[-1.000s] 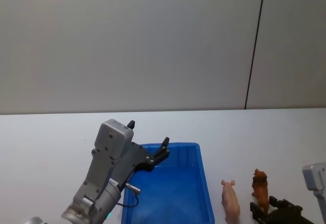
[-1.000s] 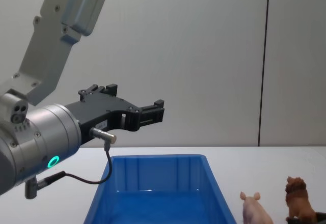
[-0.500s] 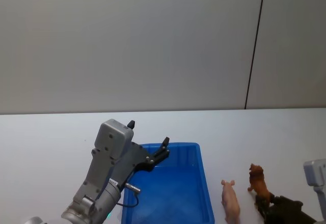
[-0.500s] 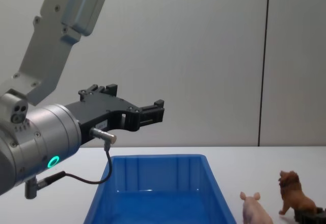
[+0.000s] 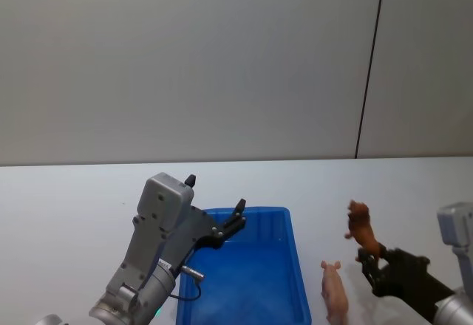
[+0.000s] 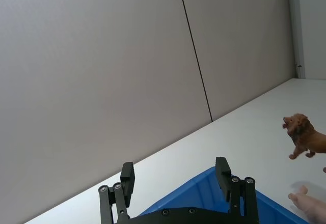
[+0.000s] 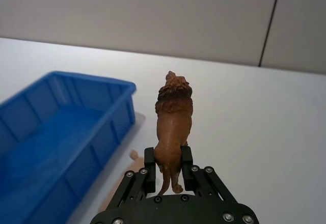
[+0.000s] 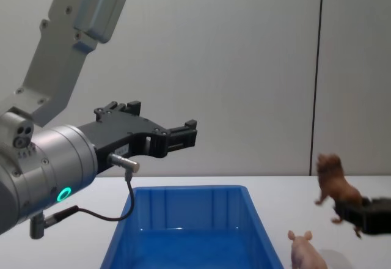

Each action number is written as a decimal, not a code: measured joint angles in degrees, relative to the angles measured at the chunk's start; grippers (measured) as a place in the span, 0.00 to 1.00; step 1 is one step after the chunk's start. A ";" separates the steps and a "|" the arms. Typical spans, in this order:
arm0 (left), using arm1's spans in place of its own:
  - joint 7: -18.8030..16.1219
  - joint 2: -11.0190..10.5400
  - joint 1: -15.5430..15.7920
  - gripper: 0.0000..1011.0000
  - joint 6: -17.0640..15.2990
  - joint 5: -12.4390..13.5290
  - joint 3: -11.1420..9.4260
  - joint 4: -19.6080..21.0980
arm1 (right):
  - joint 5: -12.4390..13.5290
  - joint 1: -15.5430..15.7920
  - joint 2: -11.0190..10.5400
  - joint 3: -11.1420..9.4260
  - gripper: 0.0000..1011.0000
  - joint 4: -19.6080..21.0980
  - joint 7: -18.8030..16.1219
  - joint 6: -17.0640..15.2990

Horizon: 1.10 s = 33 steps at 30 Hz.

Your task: Pick up the two dolls from the table and place them into the box.

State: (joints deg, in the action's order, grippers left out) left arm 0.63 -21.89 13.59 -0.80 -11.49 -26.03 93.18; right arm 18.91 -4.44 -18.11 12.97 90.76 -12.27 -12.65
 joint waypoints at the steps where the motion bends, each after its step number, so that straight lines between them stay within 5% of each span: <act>1: 0.00 0.00 0.00 0.99 0.00 0.00 0.00 0.00 | -0.29 -0.26 0.07 0.08 0.27 0.40 -0.74 0.30; 12: 0.00 0.00 0.00 0.99 0.00 0.00 0.00 0.00 | -2.06 -3.09 1.50 1.36 0.27 2.00 -6.69 0.58; 22: 0.00 0.00 0.00 0.99 0.00 0.00 0.00 0.00 | -3.62 -7.28 4.83 3.71 0.28 -0.20 -12.06 -3.01; 33: 0.00 0.00 0.00 0.99 0.00 0.00 0.00 0.00 | -4.83 -11.02 8.05 5.87 0.57 -4.49 -14.98 -6.00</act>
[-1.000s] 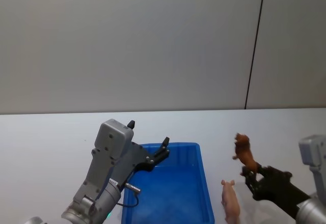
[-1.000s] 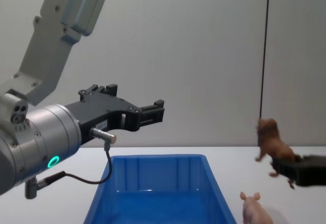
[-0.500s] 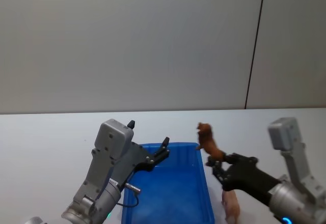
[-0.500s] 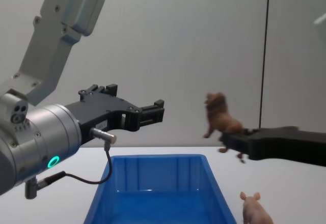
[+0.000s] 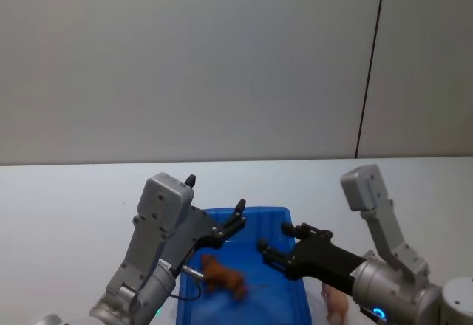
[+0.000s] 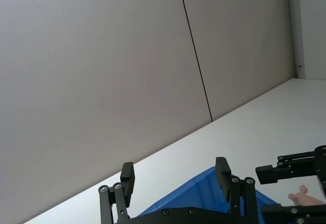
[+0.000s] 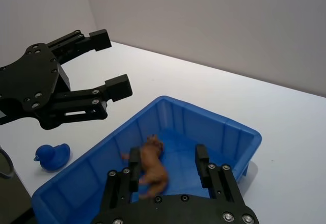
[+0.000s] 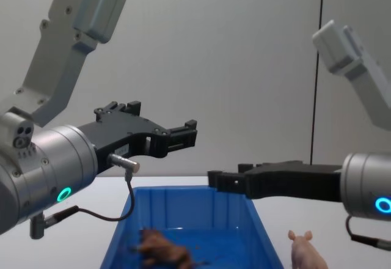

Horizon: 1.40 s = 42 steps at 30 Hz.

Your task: Pick up the two dolls from the table and place them into the box.

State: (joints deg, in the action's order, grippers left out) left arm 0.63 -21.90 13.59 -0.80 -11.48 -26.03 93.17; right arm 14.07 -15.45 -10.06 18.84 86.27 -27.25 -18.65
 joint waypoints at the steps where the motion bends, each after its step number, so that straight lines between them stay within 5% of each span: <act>1: 0.00 0.00 0.00 0.99 0.00 0.00 0.00 0.00 | -0.03 -0.11 0.13 0.08 0.62 -0.23 -0.05 -0.05; 14: 0.00 0.00 0.00 0.99 0.00 0.00 0.00 0.00 | 0.40 1.26 -1.51 -0.64 0.99 0.70 1.40 1.02; 31: 0.00 0.00 0.00 0.99 0.00 0.00 0.00 0.00 | 3.20 10.71 -7.96 -2.88 0.99 7.47 8.48 2.66; 42: 0.00 0.00 0.00 0.99 0.00 0.00 0.00 0.00 | 3.74 13.12 -9.17 -3.15 0.99 8.04 11.17 1.84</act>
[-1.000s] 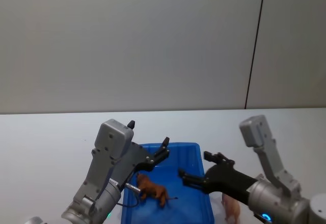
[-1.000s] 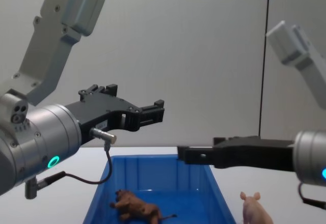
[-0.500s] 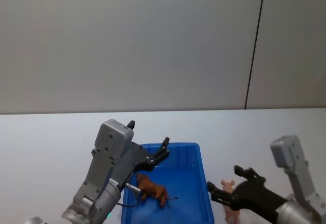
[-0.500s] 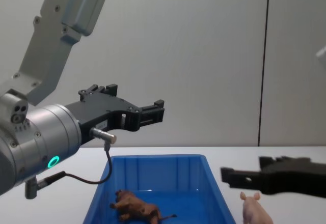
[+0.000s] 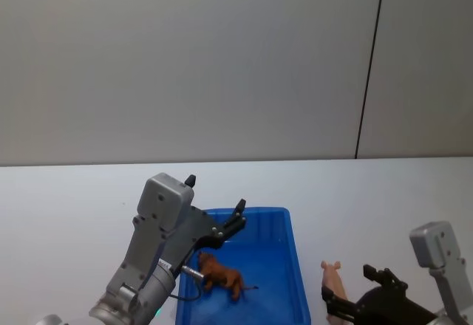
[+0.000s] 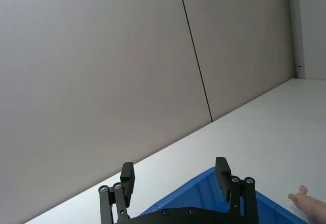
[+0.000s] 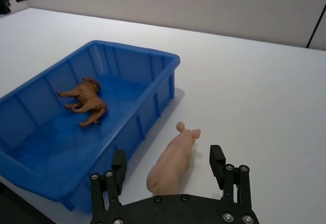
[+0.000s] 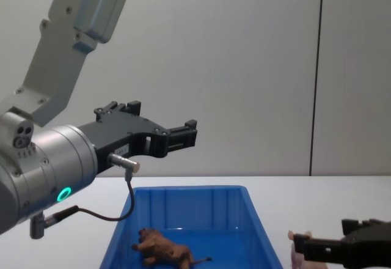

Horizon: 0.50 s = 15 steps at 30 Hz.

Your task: Pick up the two dolls from the table and place them into the box.

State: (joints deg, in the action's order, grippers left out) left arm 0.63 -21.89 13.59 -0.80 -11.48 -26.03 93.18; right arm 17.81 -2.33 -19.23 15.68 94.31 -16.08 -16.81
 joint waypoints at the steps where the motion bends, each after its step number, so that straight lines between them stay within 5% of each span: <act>1: 0.00 0.00 0.00 0.99 0.00 0.00 0.00 0.00 | 0.00 0.01 0.06 0.03 0.99 -0.18 0.18 -0.19; 15: 0.00 0.00 0.00 0.99 0.00 0.00 0.00 0.00 | -0.20 -1.61 2.03 1.03 0.98 -4.29 0.68 -2.65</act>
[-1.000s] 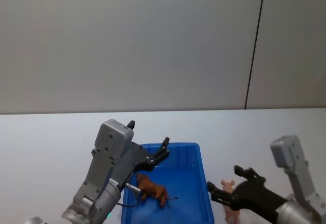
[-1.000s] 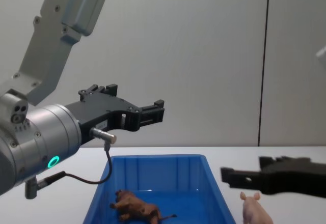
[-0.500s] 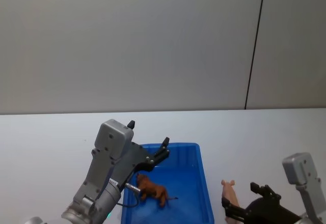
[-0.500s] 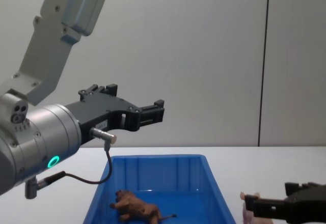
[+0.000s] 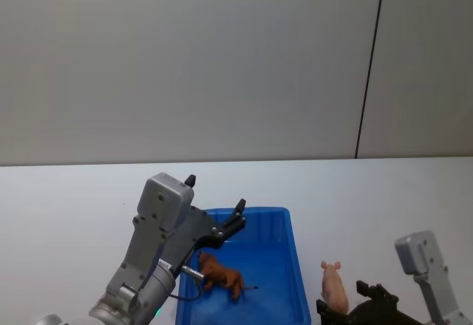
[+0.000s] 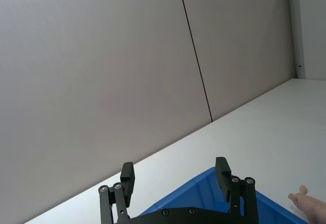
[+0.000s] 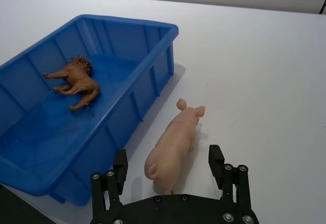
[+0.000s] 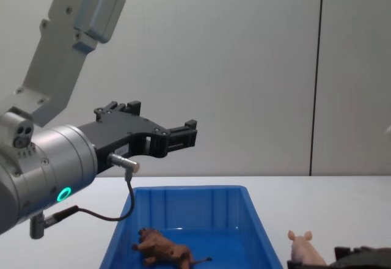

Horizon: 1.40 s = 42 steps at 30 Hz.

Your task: Pick up the two dolls from the table and place them into the box.

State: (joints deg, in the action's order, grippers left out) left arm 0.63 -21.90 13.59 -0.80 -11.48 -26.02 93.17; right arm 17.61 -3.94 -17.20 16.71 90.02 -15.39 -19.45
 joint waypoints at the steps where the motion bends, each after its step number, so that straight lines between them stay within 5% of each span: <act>1: 0.00 0.00 0.00 0.99 0.00 0.00 0.00 0.00 | -0.06 -0.14 0.13 0.07 0.97 -0.26 0.00 -0.14; 23: 0.00 0.00 0.00 0.99 0.00 0.00 0.00 0.00 | -1.53 -2.67 2.71 1.27 0.37 -5.03 1.75 -0.35; 42: 0.00 0.00 0.00 0.99 0.00 0.00 0.00 0.00 | -4.85 -3.38 2.65 1.19 0.36 -0.44 1.96 6.14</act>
State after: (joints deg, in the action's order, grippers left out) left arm 0.63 -21.89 13.58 -0.80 -11.48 -26.03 93.17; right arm 12.77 -7.32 -14.55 17.91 89.57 -13.43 -13.31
